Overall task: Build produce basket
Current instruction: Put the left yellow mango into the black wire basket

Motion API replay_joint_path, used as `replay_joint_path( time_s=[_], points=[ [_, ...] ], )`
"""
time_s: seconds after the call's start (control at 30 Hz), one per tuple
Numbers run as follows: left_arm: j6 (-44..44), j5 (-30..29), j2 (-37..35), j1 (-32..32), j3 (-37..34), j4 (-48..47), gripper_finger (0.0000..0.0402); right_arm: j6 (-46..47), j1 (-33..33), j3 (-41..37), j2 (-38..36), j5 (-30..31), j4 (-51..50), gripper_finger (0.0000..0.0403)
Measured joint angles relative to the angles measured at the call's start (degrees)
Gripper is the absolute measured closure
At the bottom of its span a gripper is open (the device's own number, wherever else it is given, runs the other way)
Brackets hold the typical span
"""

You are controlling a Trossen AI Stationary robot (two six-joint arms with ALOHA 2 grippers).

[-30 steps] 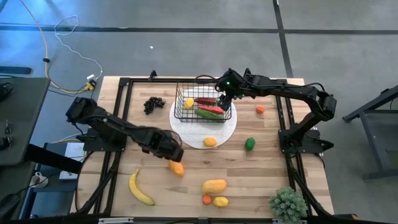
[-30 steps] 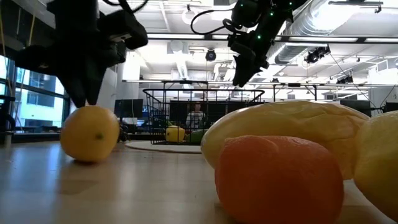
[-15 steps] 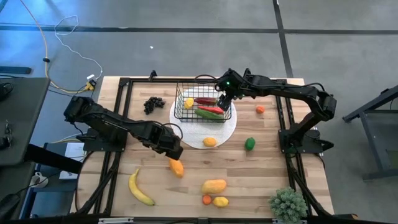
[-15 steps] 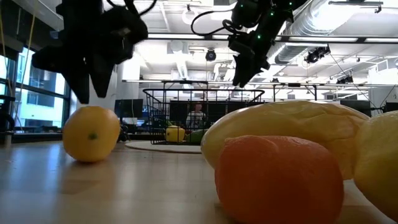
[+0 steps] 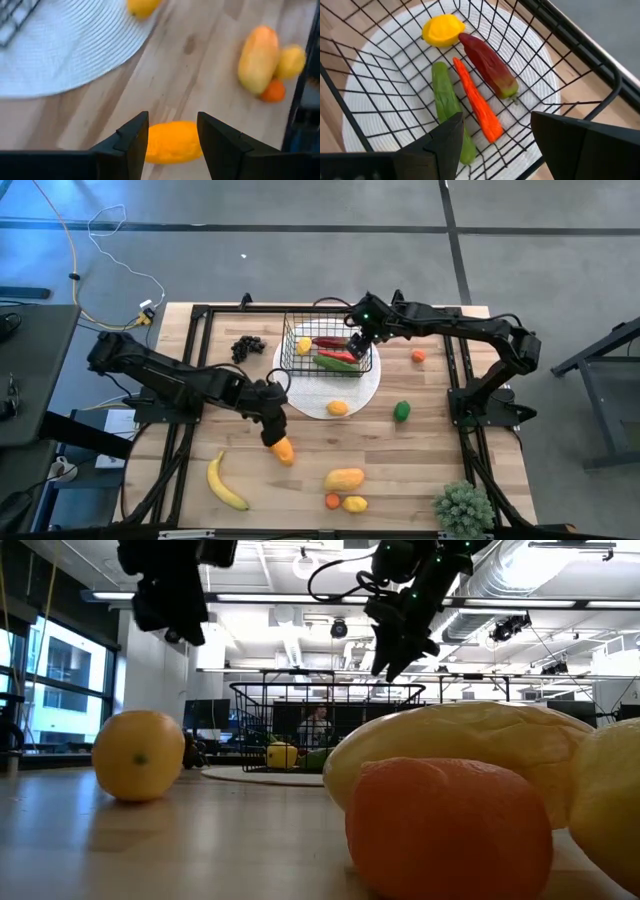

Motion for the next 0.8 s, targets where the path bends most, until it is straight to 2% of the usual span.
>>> replay_joint_path(
  time_s=[0.27,0.5,0.63,0.8],
  points=[
    [25.3,5.9,-1.0,-0.1,0.0,0.7,0.0243,3.3,0.0,0.0,0.0,0.0,0.4,0.019],
    [44.4,6.1,-1.0,-0.1,0.0,1.1,0.0243,3.3,0.0,0.0,0.0,0.0,0.6,0.019],
    [49.4,6.1,-1.0,0.0,0.0,3.6,0.0243,3.3,0.0,0.0,0.0,0.0,0.6,0.019],
    [49.5,6.2,-1.0,0.0,0.0,8.9,0.0243,3.3,0.0,0.0,0.0,0.1,0.6,0.019]
  ],
)
